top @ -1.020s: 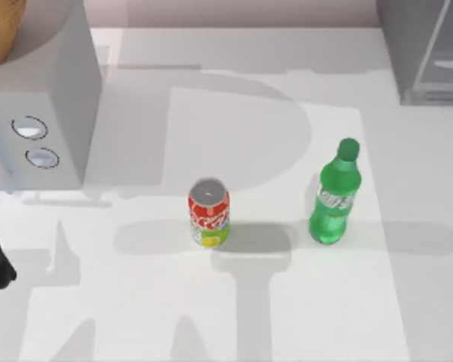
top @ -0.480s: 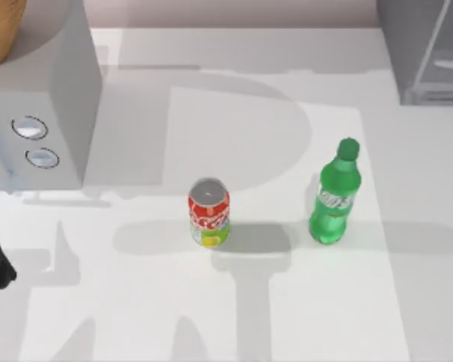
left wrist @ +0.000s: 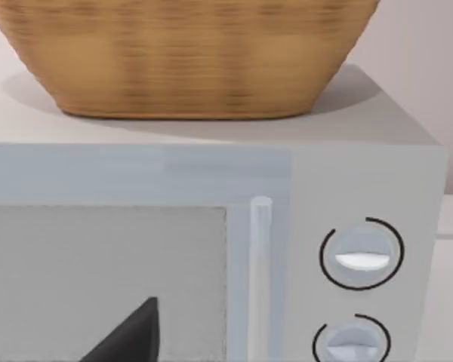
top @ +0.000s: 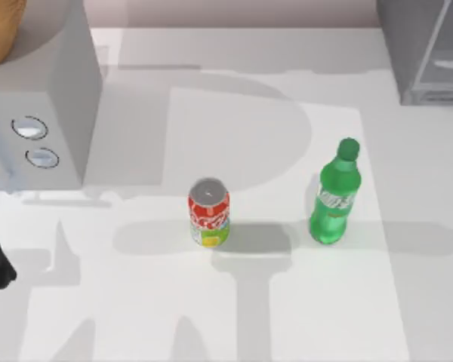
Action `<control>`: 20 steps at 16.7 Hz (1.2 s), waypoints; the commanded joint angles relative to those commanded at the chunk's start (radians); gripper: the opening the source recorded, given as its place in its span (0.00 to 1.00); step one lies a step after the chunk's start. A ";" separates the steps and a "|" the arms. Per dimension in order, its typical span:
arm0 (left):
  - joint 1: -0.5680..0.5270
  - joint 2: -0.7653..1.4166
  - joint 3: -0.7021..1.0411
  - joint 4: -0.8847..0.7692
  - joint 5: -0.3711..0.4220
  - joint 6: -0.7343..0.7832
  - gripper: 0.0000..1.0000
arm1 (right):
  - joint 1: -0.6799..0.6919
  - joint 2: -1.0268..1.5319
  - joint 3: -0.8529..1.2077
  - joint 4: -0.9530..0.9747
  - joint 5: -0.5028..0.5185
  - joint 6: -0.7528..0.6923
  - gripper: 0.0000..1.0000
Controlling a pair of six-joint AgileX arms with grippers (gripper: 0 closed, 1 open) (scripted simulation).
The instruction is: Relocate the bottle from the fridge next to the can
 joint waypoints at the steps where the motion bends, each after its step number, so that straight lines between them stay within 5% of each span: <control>1: 0.000 0.000 0.000 0.000 0.000 0.000 1.00 | 0.000 0.000 0.000 0.000 0.000 0.000 1.00; 6: 0.000 0.000 0.000 0.000 0.000 0.000 1.00 | 0.012 -0.002 -0.003 0.012 0.003 0.014 1.00; 10: 0.000 0.000 0.000 0.000 0.000 0.000 1.00 | 0.109 0.003 -0.006 0.146 0.023 0.160 1.00; 20: 0.000 0.000 0.000 0.000 0.000 0.000 1.00 | 0.626 0.012 -0.023 0.859 0.135 1.061 1.00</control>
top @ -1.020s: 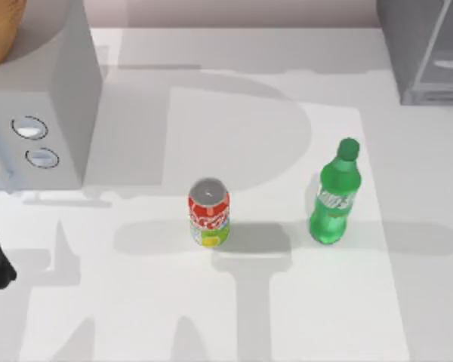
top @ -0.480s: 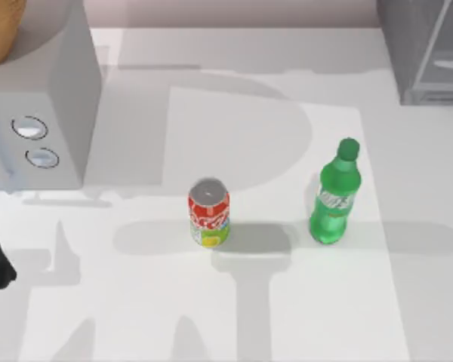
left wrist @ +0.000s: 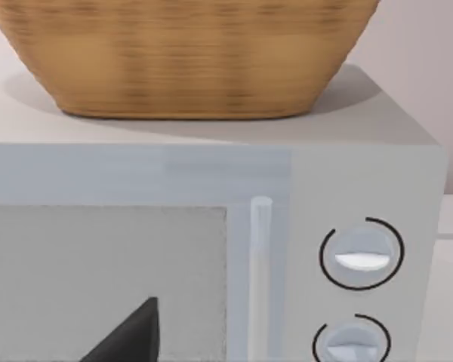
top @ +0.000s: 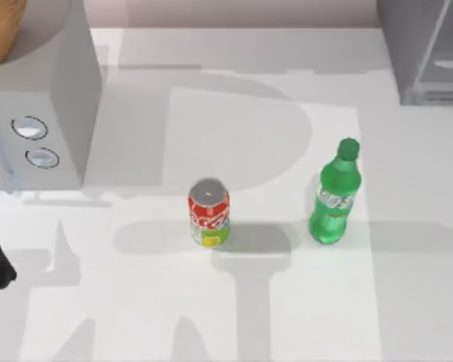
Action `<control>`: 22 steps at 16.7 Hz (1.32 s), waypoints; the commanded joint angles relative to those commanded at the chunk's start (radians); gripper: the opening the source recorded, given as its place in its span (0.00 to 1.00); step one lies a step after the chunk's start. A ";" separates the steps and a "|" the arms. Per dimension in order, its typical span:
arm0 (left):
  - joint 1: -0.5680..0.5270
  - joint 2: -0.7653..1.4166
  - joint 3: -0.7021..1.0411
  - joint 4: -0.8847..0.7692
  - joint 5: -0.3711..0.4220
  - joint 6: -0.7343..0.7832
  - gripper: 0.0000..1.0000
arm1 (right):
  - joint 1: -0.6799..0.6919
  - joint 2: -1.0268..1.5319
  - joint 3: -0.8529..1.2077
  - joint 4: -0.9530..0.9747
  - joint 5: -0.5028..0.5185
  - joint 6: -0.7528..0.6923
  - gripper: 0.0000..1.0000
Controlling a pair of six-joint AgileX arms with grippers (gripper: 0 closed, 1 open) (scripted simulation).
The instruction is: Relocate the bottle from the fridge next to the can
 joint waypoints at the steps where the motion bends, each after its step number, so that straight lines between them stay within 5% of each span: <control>1: 0.000 0.000 0.000 0.000 0.000 0.000 1.00 | 0.051 0.000 -0.002 0.070 0.011 0.081 1.00; 6: 0.000 0.000 0.000 0.000 0.000 0.000 1.00 | 0.234 -0.001 -0.011 0.306 0.048 0.326 1.00; 14: 0.000 0.000 0.000 0.000 0.000 0.000 1.00 | 0.254 -0.010 -0.025 0.339 0.063 0.359 1.00; 18: 0.000 0.000 0.000 0.000 0.000 0.000 1.00 | 0.398 -0.031 -0.071 0.399 0.189 0.470 1.00; 22: 0.000 0.000 0.000 0.000 0.000 0.000 1.00 | 0.699 -0.084 -0.157 0.501 0.401 0.653 1.00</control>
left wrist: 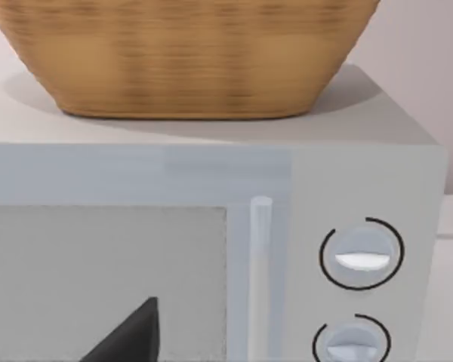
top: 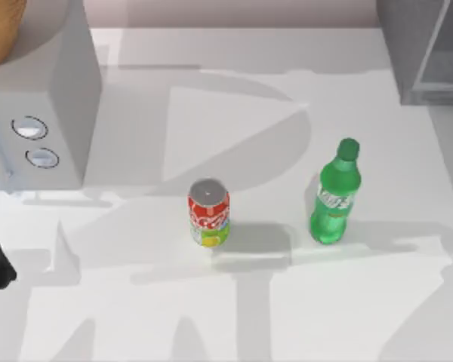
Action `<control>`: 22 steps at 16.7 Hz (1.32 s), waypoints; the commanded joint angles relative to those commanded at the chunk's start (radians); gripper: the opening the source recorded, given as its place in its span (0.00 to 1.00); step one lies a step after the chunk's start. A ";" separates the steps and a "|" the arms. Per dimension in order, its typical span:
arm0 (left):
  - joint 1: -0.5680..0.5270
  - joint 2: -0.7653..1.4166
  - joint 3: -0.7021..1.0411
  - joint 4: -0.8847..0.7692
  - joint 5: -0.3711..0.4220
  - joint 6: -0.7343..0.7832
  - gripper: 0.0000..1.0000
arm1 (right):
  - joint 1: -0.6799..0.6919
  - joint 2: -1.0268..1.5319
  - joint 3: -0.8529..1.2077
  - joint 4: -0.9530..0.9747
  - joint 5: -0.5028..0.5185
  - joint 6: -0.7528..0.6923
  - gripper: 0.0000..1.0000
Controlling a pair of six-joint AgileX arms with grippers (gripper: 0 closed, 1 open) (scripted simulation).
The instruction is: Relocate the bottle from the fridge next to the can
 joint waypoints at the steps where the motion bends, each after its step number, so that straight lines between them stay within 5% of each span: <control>1: 0.000 0.000 0.000 0.000 0.000 0.000 1.00 | 0.086 -0.018 -0.024 0.029 0.059 0.050 1.00; 8: 0.000 0.000 0.000 0.000 0.000 0.000 1.00 | 0.450 -0.129 -0.160 0.182 0.365 0.315 1.00; 15: 0.000 0.000 0.000 0.000 0.000 0.000 1.00 | 0.444 -0.113 -0.153 0.181 0.381 0.322 1.00; 22: 0.000 0.000 0.000 0.000 0.000 0.000 1.00 | 0.447 0.133 0.151 0.120 0.384 0.323 1.00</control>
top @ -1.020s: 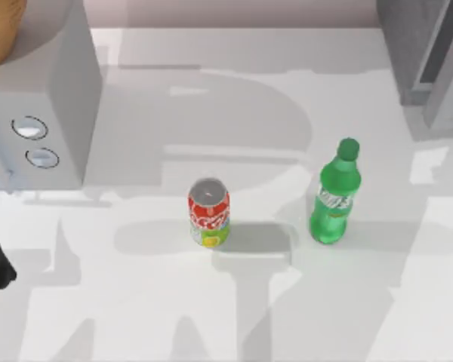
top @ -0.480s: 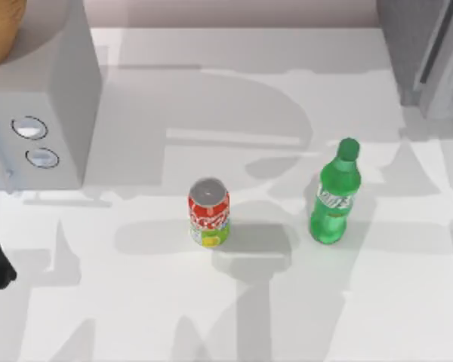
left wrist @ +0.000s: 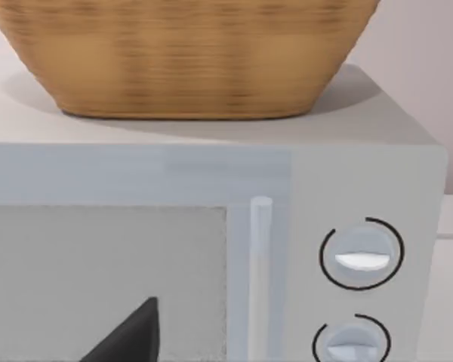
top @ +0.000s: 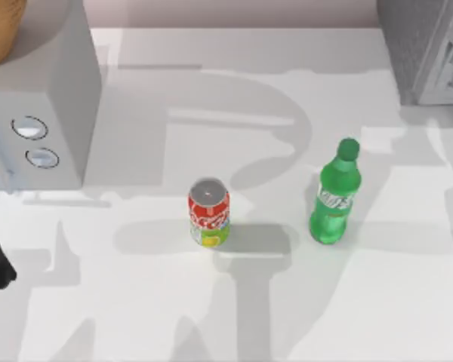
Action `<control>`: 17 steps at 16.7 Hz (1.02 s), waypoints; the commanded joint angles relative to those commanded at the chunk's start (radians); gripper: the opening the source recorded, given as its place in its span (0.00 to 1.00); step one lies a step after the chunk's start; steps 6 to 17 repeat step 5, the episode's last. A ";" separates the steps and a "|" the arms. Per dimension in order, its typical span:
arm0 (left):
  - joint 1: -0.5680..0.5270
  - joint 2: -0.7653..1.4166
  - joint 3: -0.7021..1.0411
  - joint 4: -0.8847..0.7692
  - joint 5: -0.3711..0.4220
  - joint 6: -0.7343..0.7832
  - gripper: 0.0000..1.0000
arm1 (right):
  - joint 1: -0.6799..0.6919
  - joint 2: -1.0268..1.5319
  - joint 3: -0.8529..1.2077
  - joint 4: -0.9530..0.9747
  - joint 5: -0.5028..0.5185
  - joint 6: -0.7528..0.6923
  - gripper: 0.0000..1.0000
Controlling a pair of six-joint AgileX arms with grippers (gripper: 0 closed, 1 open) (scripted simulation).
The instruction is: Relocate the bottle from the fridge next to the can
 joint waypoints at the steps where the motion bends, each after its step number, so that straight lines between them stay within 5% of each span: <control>1: 0.000 0.000 0.000 0.000 0.000 0.000 1.00 | 0.000 0.032 0.045 -0.008 0.001 0.000 1.00; 17: 0.000 0.000 0.000 0.000 0.000 0.000 1.00 | 0.000 0.098 0.130 -0.026 0.004 0.001 1.00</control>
